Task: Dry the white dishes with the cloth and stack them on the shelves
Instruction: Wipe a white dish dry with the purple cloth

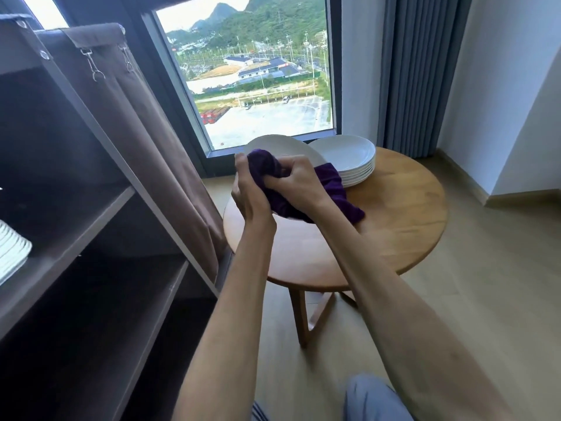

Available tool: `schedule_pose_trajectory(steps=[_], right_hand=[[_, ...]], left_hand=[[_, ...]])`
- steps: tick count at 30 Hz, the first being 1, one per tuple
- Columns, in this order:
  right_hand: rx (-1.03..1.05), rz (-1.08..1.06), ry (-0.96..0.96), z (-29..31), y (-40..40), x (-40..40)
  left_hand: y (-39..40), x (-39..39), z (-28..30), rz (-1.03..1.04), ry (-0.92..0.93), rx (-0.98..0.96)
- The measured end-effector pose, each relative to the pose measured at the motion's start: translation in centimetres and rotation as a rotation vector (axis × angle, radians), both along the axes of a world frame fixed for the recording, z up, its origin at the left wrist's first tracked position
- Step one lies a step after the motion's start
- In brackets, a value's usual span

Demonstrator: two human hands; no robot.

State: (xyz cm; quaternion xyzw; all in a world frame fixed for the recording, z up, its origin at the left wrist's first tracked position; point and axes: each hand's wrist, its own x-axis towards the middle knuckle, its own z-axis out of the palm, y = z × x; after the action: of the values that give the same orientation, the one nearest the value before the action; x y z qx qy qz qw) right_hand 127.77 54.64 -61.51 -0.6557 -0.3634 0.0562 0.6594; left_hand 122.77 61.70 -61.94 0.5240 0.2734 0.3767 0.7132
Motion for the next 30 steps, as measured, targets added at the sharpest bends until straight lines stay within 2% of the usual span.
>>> schedule_pose_trajectory(steps=[6, 12, 14, 18, 21, 25, 27, 30], right_hand=[[-0.281, -0.082, -0.063, -1.8, -2.2, 0.0], [-0.357, -0.448, -0.005, -5.1, -3.4, 1.1], [-0.398, -0.582, 0.0, -4.7, -3.4, 2.1], [-0.304, -0.715, 0.017, -2.1, -2.2, 3.5], [-0.172, -0.665, -0.027, 0.5, -0.5, 2.7], [0.05, -0.336, -0.085, 1.4, 0.0, -1.2], [0.042, -0.216, -0.115, 1.2, -0.4, -2.3], [-0.107, -0.278, -0.188, 1.0, -1.4, -2.2]], left_hand=[[1.0, 0.0, -1.0, -0.121, 0.095, -0.226], [0.6, -0.8, -1.5, 0.0, 0.046, -0.026], [-0.2, -1.4, -2.2, 0.005, 0.048, 0.052], [-2.2, -2.5, -3.4, -0.057, 0.08, 0.202], [-3.3, -2.3, -2.9, -0.082, 0.089, 0.271], [-2.9, -1.9, -0.2, -0.026, 0.015, 0.196], [-1.3, -1.7, 1.1, 0.01, -0.002, 0.142], [0.2, -1.8, 1.7, 0.027, 0.022, 0.036]])
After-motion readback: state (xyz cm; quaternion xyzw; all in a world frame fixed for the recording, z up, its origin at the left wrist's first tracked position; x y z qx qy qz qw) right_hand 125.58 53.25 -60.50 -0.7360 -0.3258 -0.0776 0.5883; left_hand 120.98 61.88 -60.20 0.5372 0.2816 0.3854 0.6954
